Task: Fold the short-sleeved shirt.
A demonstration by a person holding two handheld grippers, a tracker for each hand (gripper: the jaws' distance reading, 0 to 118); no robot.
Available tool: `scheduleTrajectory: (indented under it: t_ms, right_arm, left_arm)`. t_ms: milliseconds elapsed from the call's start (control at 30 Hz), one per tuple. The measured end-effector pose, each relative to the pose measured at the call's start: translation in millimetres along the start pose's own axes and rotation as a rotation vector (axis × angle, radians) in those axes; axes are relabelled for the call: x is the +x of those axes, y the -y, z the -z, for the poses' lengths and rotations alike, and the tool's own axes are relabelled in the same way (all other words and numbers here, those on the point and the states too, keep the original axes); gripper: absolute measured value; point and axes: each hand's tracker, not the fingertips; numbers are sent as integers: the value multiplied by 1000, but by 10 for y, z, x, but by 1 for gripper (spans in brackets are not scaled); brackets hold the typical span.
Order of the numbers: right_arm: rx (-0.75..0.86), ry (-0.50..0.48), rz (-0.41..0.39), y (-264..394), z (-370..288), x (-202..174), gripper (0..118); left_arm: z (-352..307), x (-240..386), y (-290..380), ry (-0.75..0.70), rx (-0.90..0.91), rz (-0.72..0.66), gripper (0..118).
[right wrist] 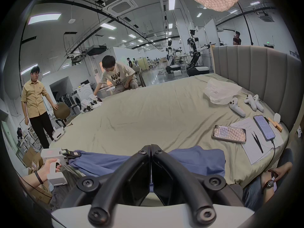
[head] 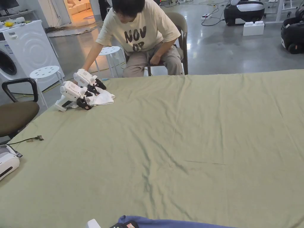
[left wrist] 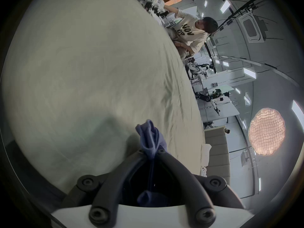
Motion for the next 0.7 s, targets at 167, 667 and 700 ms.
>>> scheduleTrajectory:
  t_ms: [167,667,700]
  right_arm:
    - [0,11,16,-25,-16,56,0]
    - [-13,7,106,16,9,78,0]
    - [-11,14,101,18,-20,76,0]
  left_arm:
    - [-392,296,-343,-51,127,132,0]
    - [381,1699,935,-22,-130,612,0]
    - [530,1732,1068,-50,-154,649,0]
